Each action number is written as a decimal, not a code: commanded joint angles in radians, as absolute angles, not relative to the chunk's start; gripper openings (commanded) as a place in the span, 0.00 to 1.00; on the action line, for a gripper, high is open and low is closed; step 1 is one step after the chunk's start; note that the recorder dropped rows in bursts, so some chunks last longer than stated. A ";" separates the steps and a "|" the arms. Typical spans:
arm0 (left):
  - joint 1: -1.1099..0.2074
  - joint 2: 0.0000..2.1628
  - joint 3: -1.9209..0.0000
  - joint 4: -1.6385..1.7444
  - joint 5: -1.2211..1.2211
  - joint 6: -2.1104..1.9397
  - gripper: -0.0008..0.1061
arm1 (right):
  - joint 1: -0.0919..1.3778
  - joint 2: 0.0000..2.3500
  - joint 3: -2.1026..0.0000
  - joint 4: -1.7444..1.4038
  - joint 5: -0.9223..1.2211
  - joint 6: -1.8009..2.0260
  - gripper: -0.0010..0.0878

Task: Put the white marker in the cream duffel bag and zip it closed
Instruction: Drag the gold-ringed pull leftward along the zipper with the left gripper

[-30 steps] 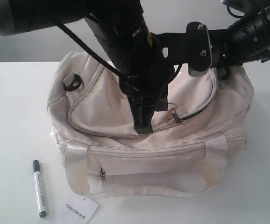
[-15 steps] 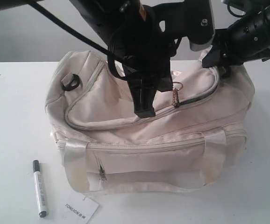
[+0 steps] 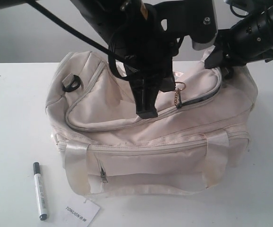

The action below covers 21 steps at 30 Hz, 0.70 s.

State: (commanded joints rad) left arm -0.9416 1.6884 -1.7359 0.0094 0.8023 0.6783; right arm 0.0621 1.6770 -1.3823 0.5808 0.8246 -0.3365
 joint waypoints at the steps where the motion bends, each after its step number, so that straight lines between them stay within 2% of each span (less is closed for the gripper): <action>1: -0.942 1.688 -1.736 0.009 0.802 0.678 0.01 | 0.062 1.677 -1.382 0.581 0.825 -0.336 0.16; 6: -0.942 1.688 -1.736 0.006 0.800 0.678 0.01 | 0.062 1.672 -1.385 0.581 0.838 -0.298 0.32; 12: -0.942 1.688 -1.736 0.000 0.800 0.676 0.01 | 0.062 1.616 -1.385 0.579 0.865 -0.269 0.45; 21: -0.942 1.688 -1.736 -0.020 0.800 0.676 0.01 | 0.062 1.515 -1.382 0.532 0.966 -0.192 0.48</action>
